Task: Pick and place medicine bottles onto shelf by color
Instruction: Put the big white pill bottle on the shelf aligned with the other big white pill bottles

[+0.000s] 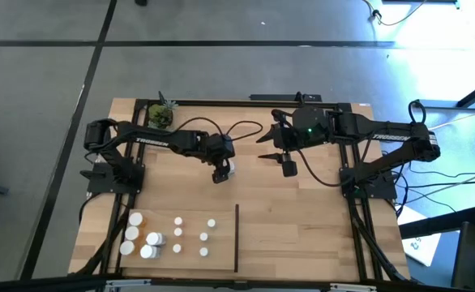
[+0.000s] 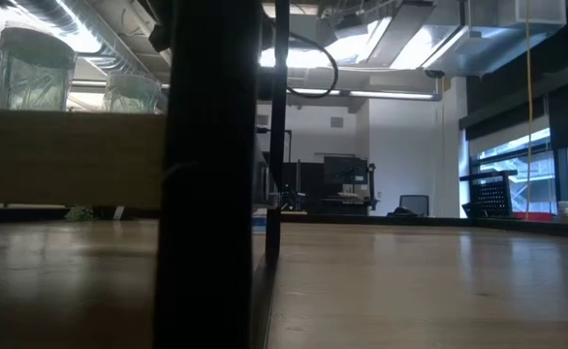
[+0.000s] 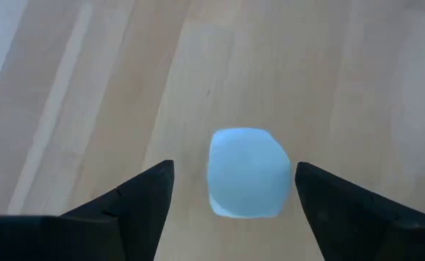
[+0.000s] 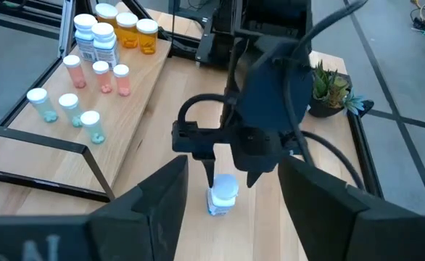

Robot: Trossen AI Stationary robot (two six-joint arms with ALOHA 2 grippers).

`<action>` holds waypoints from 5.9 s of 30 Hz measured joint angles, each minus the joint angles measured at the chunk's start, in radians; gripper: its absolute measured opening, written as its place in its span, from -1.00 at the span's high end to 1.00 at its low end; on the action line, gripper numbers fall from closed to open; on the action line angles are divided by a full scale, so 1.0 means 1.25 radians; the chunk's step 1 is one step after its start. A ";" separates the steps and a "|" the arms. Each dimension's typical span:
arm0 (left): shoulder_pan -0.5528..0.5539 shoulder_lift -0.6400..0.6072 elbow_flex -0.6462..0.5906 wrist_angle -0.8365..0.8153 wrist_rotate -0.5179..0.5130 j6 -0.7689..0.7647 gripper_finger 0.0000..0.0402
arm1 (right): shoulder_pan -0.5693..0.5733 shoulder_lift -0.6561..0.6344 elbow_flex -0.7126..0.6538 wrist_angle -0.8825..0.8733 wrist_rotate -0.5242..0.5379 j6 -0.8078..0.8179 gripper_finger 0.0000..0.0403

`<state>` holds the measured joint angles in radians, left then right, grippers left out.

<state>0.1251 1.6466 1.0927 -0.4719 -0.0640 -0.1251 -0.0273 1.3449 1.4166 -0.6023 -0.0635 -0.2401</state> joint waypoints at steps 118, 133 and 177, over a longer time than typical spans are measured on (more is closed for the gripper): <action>-0.875 -0.353 -0.074 -0.497 -0.213 -0.757 0.21 | 0.000 0.000 0.000 0.006 -0.203 0.035 -0.08; -0.881 -0.354 -0.151 -0.446 -0.216 -0.751 0.21 | 0.010 0.000 0.000 0.005 -0.309 -0.012 -0.08; -0.881 -0.354 -0.153 -0.429 -0.232 -0.773 -0.04 | 0.010 0.000 0.000 0.005 -0.341 -0.022 -0.08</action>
<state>-0.9756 1.2041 0.9016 -1.0080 -0.3538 -1.0910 -0.0143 1.3453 1.4166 -0.5957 -0.4904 -0.2672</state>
